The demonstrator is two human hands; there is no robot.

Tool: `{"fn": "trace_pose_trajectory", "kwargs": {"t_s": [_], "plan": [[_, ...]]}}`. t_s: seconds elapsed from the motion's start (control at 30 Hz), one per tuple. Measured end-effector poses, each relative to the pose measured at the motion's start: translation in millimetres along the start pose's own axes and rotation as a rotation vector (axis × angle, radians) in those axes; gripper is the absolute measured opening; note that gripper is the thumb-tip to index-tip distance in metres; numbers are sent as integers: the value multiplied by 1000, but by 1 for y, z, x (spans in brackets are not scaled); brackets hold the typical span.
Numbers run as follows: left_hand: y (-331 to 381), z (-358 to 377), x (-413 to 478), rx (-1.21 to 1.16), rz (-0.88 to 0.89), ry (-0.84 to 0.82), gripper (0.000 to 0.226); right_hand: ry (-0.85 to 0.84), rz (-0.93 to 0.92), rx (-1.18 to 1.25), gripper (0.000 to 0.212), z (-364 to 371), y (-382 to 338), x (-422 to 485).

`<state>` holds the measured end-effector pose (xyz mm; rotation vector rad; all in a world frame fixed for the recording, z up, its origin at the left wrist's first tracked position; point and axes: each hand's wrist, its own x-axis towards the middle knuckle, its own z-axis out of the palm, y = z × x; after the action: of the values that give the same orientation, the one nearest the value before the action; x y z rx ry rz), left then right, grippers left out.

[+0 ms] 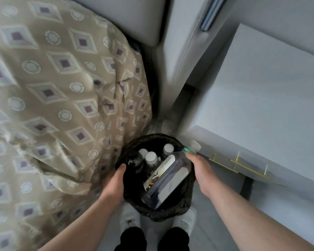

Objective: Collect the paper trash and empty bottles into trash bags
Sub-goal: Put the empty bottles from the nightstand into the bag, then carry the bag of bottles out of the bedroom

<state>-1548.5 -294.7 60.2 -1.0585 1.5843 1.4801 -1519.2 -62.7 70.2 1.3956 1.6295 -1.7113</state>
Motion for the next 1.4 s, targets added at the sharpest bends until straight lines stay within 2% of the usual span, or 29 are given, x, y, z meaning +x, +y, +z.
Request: {"fn": "trace_pose_trajectory", "kwargs": {"t_s": [0.13,0.2,0.27,0.4,0.63,0.8,0.97,1.4], "plan": [[-5,-26,-26,115,32,37,70,-2,-5,-44,21,-14,-18,-50],[-6,-38,-34,141,23,11,83,0,-25,-62,27,-24,-25,-82],[1,-47,-54,121,51,-19,79,-3,-42,-64,34,-35,-32,-115],[48,-42,-146,185,117,-55,56,33,-18,18,31,-50,-49,-182],[107,-51,-279,302,279,-115,35,125,-73,143,28,-72,-73,-304],[132,-56,-360,380,437,-166,39,164,-158,178,20,-89,-86,-382],[139,-66,-445,351,563,-227,42,250,-240,171,33,-107,-84,-466],[106,-111,-608,367,781,-470,46,484,-370,322,40,-129,-30,-685]]}}
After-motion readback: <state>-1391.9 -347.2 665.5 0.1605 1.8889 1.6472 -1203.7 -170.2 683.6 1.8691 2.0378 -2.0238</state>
